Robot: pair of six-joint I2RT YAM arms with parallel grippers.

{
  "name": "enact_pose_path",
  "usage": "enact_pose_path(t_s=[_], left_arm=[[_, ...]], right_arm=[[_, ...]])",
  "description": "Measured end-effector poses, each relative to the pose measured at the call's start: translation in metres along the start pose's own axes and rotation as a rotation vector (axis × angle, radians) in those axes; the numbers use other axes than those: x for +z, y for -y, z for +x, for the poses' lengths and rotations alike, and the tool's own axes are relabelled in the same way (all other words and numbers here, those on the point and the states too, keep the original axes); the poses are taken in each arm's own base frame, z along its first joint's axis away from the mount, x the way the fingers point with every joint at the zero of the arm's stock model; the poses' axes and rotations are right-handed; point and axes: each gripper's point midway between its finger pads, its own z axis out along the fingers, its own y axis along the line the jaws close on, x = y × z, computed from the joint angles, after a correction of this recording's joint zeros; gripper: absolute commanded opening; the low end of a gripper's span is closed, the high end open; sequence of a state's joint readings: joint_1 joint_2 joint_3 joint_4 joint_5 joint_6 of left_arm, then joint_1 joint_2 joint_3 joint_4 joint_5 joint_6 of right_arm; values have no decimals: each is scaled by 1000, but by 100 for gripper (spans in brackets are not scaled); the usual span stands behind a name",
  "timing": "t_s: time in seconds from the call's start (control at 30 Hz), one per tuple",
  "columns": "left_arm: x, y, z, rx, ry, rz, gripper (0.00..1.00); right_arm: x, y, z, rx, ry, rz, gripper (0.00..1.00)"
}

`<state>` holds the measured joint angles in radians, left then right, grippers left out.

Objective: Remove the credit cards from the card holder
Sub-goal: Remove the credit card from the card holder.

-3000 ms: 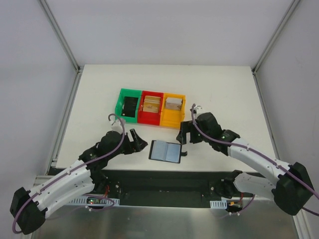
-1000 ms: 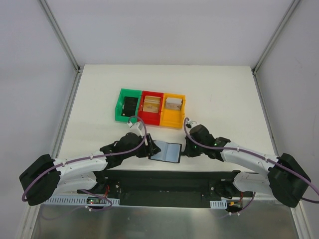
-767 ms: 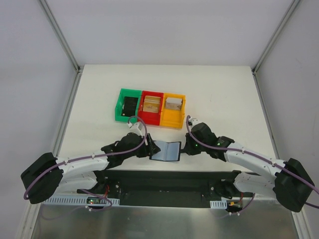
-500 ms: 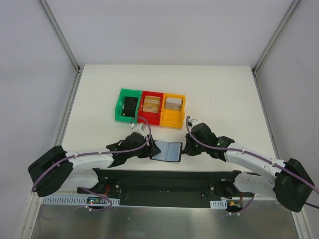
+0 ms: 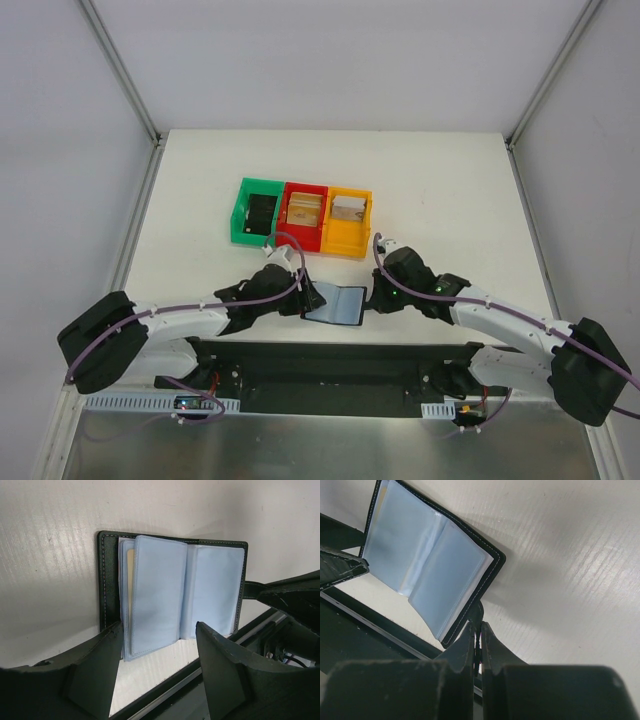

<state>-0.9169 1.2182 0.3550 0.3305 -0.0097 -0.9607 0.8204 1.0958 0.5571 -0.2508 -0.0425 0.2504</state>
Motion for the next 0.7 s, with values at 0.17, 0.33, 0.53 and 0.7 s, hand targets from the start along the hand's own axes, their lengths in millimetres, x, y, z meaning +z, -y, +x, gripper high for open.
enact_pose_path(t_s=[0.17,0.33,0.53,0.7], left_arm=[[-13,6,-14,0,65,17,61],[-26,17,-28,4,133,61,60],[-13,3,-16,27,77,1,59],[-5,-6,-5,34,28,-28,60]], right_arm=[[0,0,0,-1,0,0,0],[0,0,0,-1,0,-1,0],[0,-1,1,-1,-3,-3,0],[0,-1,1,-1,-6,-7,0]])
